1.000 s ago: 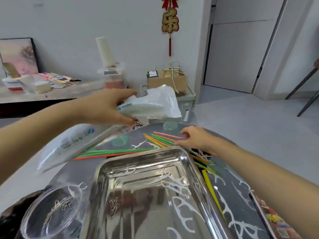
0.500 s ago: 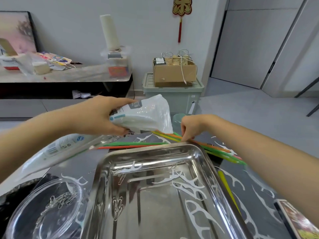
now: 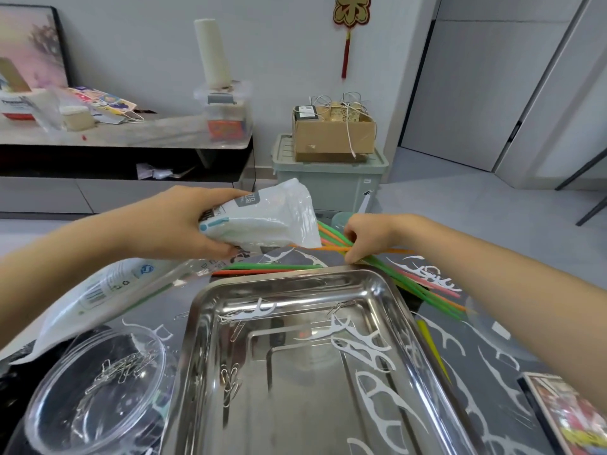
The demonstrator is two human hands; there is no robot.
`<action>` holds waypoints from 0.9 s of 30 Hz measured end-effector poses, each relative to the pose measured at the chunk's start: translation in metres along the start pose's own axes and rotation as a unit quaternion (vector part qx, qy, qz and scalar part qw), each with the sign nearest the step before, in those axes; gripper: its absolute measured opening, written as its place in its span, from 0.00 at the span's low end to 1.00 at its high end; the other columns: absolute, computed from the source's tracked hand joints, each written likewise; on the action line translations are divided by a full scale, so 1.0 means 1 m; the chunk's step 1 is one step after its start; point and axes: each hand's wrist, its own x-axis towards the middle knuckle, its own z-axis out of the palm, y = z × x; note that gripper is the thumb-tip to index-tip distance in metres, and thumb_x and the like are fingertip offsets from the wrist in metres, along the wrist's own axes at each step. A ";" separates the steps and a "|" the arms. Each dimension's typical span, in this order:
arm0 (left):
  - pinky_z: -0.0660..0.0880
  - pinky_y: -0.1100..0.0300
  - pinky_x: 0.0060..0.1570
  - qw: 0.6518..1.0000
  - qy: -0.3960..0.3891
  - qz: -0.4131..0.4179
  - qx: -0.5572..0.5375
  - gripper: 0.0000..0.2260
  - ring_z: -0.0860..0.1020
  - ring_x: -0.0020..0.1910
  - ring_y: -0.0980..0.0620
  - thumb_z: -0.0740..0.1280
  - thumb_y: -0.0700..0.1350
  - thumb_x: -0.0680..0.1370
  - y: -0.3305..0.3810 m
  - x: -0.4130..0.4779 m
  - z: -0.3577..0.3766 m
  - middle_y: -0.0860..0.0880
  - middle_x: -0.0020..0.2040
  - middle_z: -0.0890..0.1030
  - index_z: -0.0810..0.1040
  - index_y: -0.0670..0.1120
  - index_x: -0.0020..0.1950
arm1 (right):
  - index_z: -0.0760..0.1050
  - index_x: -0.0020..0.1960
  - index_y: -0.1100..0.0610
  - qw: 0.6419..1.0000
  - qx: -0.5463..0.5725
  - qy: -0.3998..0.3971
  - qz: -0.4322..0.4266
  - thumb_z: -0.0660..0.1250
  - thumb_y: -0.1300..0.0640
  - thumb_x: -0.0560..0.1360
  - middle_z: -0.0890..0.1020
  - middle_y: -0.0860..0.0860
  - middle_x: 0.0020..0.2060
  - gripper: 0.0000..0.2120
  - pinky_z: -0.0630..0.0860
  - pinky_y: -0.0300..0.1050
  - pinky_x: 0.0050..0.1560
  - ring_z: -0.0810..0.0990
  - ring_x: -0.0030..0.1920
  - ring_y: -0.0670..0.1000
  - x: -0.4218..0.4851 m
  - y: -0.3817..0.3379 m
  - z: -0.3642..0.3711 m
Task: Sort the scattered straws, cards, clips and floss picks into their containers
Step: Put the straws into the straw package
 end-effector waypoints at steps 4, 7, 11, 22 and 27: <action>0.74 0.70 0.44 1.000 0.010 0.009 -0.009 0.30 0.78 0.44 0.67 0.75 0.49 0.67 0.004 -0.005 -0.003 0.64 0.48 0.80 0.68 0.68 0.64 | 0.73 0.35 0.56 0.999 0.046 0.012 -0.001 0.69 0.53 0.70 0.71 0.50 0.30 0.08 0.65 0.42 0.32 0.69 0.31 0.50 -0.012 0.002 0.001; 0.73 0.74 0.44 1.000 0.018 0.016 -0.010 0.31 0.78 0.45 0.67 0.75 0.47 0.67 0.008 -0.009 -0.004 0.63 0.49 0.80 0.69 0.64 0.66 | 0.74 0.39 0.57 0.997 0.080 0.017 0.013 0.66 0.53 0.72 0.73 0.50 0.33 0.08 0.66 0.42 0.35 0.70 0.33 0.49 -0.021 0.001 0.002; 0.72 0.75 0.44 0.999 0.022 0.021 -0.015 0.29 0.78 0.46 0.67 0.76 0.47 0.67 0.016 -0.016 -0.008 0.64 0.49 0.80 0.68 0.68 0.61 | 0.72 0.40 0.56 0.988 0.149 0.033 0.029 0.61 0.54 0.76 0.73 0.51 0.38 0.08 0.68 0.43 0.40 0.72 0.39 0.50 -0.028 -0.002 0.009; 0.71 0.75 0.39 1.000 -0.010 -0.021 0.008 0.31 0.77 0.43 0.69 0.74 0.50 0.69 0.031 -0.036 -0.006 0.63 0.48 0.79 0.65 0.66 0.67 | 0.69 0.45 0.59 0.917 0.383 0.108 -0.030 0.56 0.58 0.82 0.84 0.55 0.37 0.09 0.80 0.44 0.46 0.83 0.38 0.49 -0.069 -0.010 0.005; 0.73 0.69 0.42 1.000 -0.015 -0.024 0.007 0.32 0.78 0.41 0.66 0.74 0.50 0.69 0.042 -0.045 -0.010 0.62 0.48 0.80 0.65 0.63 0.69 | 0.68 0.44 0.60 0.854 0.489 0.171 -0.043 0.55 0.60 0.82 0.82 0.56 0.32 0.09 0.82 0.46 0.36 0.84 0.33 0.53 -0.094 -0.013 -0.007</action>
